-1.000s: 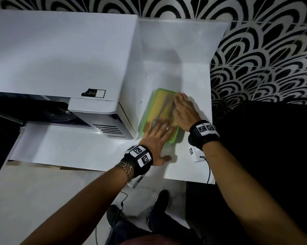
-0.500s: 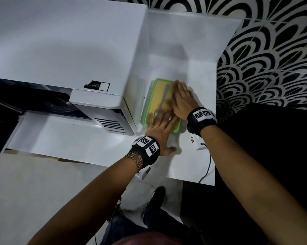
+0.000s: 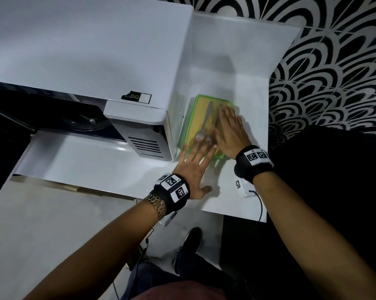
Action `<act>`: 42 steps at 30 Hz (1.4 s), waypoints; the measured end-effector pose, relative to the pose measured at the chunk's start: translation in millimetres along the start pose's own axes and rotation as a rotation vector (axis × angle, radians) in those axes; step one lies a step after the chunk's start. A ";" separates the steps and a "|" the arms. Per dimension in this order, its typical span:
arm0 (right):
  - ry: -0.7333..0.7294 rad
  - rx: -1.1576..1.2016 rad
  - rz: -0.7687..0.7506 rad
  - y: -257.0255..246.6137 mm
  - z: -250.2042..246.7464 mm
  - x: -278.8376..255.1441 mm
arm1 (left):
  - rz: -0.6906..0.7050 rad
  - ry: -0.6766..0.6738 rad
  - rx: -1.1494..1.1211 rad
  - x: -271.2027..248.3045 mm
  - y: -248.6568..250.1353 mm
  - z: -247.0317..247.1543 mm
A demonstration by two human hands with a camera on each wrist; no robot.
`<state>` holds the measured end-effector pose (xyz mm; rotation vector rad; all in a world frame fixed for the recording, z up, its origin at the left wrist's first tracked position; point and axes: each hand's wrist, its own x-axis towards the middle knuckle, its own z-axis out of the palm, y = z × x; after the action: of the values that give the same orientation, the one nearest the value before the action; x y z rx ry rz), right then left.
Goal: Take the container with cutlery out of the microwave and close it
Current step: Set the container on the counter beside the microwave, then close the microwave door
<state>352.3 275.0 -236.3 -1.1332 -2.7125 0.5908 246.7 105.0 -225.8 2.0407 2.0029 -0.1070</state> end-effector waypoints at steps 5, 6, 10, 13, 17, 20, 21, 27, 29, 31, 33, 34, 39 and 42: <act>0.157 0.025 -0.081 -26.8 25.6 -54.8 | 0.034 -0.051 -0.012 -37.5 -12.5 12.6; 0.218 -0.012 -0.101 -33.2 31.6 -64.2 | 0.031 -0.052 -0.018 -45.9 -15.7 15.6; 0.396 -0.078 -0.160 -68.6 51.0 -94.0 | -0.008 0.003 -0.113 -83.9 -31.4 23.4; 0.410 -0.078 -0.271 -105.3 68.1 -106.9 | -0.044 0.093 -0.234 -117.6 -51.2 26.9; 0.374 -0.064 -0.371 -168.6 88.1 -106.7 | -0.136 0.222 -0.329 -173.8 -90.7 24.5; 0.356 -0.028 -0.424 -224.8 100.5 -98.2 | -0.213 0.352 -0.337 -221.6 -122.6 20.4; 0.351 -0.009 -0.447 -245.0 104.9 -94.6 | -0.238 0.388 -0.338 -236.9 -132.7 19.5; 0.297 0.091 -0.651 -373.5 126.5 -69.6 | -0.388 0.561 -0.330 -323.2 -194.0 5.4; 0.318 0.145 -0.715 -420.1 131.7 -62.1 | -0.466 0.604 -0.349 -356.7 -212.4 4.3; 0.337 0.203 -0.777 -468.1 135.0 -57.7 | -0.546 0.610 -0.367 -389.3 -227.5 8.7; 0.350 0.260 -0.837 -514.6 136.7 -56.7 | -0.615 0.601 -0.369 -418.7 -239.8 16.5; 0.356 0.285 -0.865 -536.0 136.7 -57.3 | -0.646 0.596 -0.373 -431.1 -244.5 19.5; 0.351 0.401 -0.988 -622.4 130.5 -62.7 | -0.741 0.602 -0.399 -466.4 -256.9 29.0; 0.301 0.402 -1.067 -650.8 137.0 -65.6 | -0.739 0.603 -0.408 -471.2 -258.4 36.5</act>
<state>-63.8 -228.2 -94.1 0.3257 -2.3020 0.6320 -21.0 -360.5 -182.6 1.0743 2.7439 0.7843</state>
